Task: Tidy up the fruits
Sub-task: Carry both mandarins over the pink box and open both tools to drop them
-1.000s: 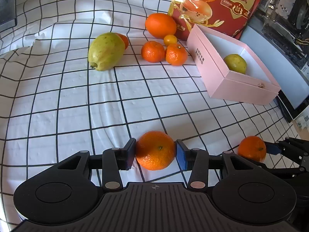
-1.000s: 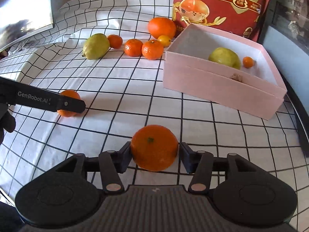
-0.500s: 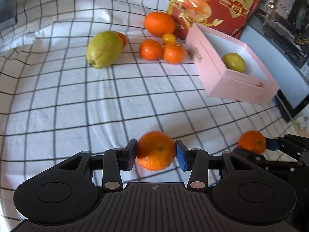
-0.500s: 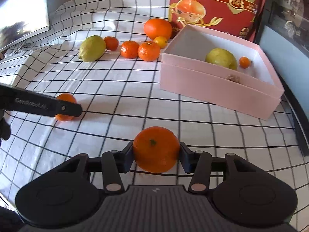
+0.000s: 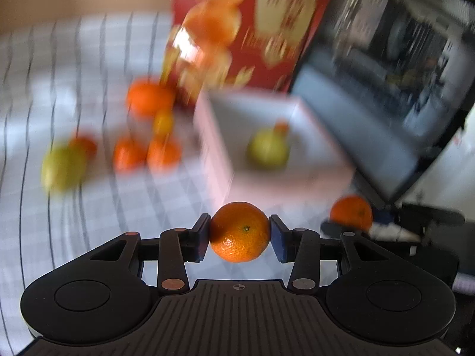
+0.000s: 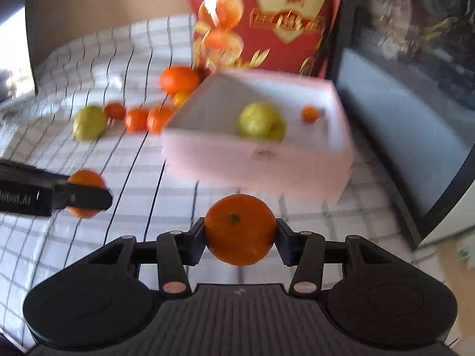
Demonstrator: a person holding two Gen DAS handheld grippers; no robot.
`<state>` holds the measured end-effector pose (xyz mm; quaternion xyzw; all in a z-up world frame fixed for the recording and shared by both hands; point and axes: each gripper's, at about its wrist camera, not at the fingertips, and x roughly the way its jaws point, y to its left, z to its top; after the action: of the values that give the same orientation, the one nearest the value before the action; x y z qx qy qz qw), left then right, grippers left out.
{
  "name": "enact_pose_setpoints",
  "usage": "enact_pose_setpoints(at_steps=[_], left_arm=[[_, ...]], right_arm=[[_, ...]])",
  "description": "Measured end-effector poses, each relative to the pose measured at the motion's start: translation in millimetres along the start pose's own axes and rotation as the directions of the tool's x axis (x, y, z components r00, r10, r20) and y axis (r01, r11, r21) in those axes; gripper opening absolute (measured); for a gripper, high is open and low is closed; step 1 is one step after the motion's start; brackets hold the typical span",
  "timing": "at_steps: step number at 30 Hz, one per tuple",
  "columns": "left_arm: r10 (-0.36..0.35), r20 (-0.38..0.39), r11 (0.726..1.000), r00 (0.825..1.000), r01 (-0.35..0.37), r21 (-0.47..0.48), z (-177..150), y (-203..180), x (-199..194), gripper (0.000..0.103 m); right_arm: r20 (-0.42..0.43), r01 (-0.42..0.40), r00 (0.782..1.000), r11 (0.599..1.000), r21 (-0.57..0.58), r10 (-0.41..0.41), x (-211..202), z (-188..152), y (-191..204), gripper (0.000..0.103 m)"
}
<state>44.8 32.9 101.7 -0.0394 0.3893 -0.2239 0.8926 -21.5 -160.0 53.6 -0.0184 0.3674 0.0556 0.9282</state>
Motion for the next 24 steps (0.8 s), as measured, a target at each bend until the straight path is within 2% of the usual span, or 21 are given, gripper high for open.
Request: enact_pose_setpoints(at_steps=[4, 7, 10, 16, 21, 24], left_arm=[[0.021, 0.117, 0.998, 0.993, -0.027, 0.054, 74, -26, 14, 0.048], [0.071, 0.131, 0.994, 0.989, -0.082, 0.074, 120, -44, 38, 0.048], [0.113, 0.133, 0.985, 0.985, -0.129, 0.117, 144, -56, 57, 0.048], [0.137, 0.056, 0.981, 0.989, -0.144, 0.129, 158, -57, 104, 0.048], [0.156, -0.060, 0.984, 0.986, -0.149, 0.102, 147, -45, 155, 0.048], [0.141, -0.129, 0.987, 0.982, -0.130, 0.091, 141, -37, 180, 0.048]], right_arm=[[0.099, 0.047, 0.994, 0.998, -0.046, -0.042, -10, 41, -14, 0.047], [0.137, 0.070, 0.989, 0.995, -0.070, -0.060, -6, 77, -26, 0.047], [0.105, 0.061, 0.993, 0.996, -0.064, -0.054, 8, 110, -46, 0.047], [0.036, 0.035, 0.999, 0.998, -0.047, -0.033, 35, 129, -70, 0.047], [-0.049, -0.010, 0.999, 0.997, -0.071, 0.007, 66, 118, -71, 0.047], [-0.120, -0.034, 0.992, 0.997, -0.075, 0.025, 89, 111, -68, 0.047]])
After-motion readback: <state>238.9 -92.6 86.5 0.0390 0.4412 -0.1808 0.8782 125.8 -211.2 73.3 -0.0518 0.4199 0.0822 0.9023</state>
